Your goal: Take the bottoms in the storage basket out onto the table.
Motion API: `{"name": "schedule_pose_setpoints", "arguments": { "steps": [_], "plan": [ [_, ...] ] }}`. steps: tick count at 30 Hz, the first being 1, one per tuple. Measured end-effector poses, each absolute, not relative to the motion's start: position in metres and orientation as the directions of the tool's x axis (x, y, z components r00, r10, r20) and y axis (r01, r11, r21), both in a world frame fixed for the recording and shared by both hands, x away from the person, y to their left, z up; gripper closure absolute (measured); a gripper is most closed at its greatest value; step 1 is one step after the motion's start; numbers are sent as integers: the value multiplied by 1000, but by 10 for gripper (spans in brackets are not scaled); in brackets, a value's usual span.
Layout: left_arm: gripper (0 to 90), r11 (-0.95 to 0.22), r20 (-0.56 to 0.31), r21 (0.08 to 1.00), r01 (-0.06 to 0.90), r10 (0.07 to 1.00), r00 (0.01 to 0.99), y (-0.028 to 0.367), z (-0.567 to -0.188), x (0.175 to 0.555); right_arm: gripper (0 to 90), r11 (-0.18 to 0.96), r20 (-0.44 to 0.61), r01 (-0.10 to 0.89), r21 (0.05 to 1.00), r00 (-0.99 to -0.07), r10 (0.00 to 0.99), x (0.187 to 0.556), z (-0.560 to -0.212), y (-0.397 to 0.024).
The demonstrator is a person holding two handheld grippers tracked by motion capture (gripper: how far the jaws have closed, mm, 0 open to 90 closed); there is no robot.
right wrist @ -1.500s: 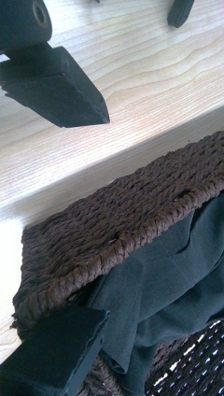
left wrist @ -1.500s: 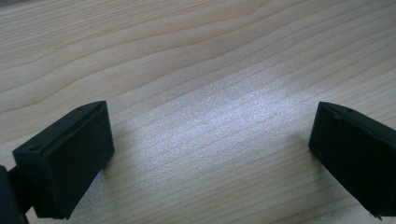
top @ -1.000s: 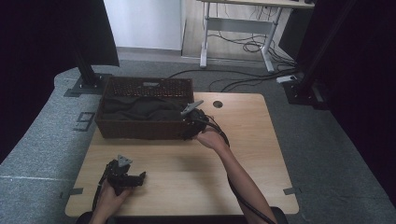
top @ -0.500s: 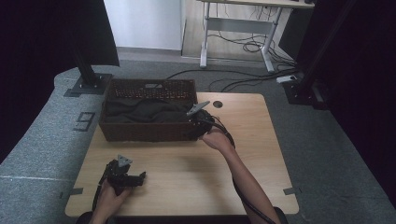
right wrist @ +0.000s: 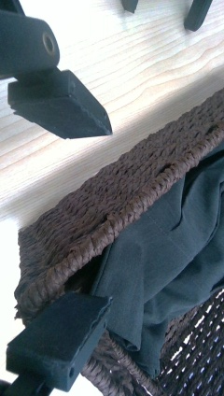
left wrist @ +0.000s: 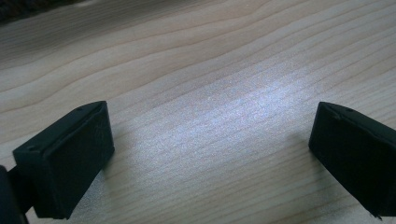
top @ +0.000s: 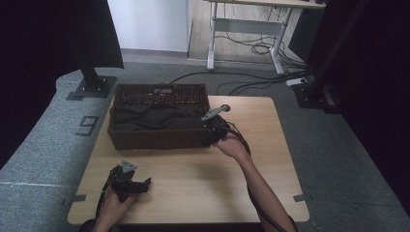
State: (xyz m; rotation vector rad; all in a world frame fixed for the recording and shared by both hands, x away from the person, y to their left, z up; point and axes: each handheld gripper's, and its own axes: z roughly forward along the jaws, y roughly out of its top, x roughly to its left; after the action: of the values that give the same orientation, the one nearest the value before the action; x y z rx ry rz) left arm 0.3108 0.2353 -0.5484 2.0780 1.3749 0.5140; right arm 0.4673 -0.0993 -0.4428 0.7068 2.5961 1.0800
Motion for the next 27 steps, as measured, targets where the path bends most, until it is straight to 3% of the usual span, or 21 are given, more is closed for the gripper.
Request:
{"name": "schedule_pose_setpoints", "arguments": {
  "steps": [27],
  "plan": [
    [0, -293, -2, 659, 693, 920, 392, 235, -548, 311, 164, 594, -33, 371, 714, -829, 558, 455, -443, -141]
  ]
}}
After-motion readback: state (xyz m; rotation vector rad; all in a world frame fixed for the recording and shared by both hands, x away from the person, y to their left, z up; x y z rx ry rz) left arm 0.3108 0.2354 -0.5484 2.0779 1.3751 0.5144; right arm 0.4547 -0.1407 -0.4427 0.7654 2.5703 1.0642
